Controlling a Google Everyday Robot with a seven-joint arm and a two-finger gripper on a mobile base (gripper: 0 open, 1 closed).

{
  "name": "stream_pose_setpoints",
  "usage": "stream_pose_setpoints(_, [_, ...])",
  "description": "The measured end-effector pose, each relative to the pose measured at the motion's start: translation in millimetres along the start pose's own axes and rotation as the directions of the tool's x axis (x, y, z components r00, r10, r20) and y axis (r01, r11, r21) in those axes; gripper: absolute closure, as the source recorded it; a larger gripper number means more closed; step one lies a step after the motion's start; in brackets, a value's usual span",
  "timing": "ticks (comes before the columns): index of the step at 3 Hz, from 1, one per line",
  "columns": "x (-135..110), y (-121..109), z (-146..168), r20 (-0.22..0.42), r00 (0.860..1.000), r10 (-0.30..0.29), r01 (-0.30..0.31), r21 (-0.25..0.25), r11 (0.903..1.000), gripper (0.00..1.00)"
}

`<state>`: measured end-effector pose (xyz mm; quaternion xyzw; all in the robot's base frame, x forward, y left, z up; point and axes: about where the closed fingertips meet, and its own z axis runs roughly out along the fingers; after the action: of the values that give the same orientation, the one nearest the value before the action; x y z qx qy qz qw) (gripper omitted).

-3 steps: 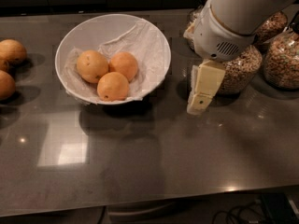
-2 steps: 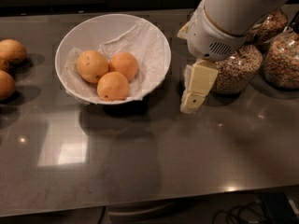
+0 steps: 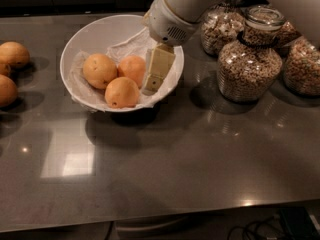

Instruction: Pick orange from white bowl

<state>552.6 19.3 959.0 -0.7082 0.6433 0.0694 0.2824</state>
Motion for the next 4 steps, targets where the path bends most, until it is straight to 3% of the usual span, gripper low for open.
stream_pose_setpoints(1, [-23.5, -17.6, 12.1, 0.061, 0.998, -0.020, 0.021, -0.010, 0.9997, 0.00])
stream_pose_setpoints(2, [-23.5, -17.6, 12.1, 0.061, 0.998, -0.020, 0.021, -0.010, 0.9997, 0.00])
stream_pose_setpoints(3, [-37.4, -23.6, 25.6, 0.108, 0.994, -0.027, 0.027, -0.003, 0.9996, 0.00])
stream_pose_setpoints(4, [-59.2, -37.7, 61.5, 0.169, 0.986, -0.019, 0.024, -0.027, 0.9994, 0.00])
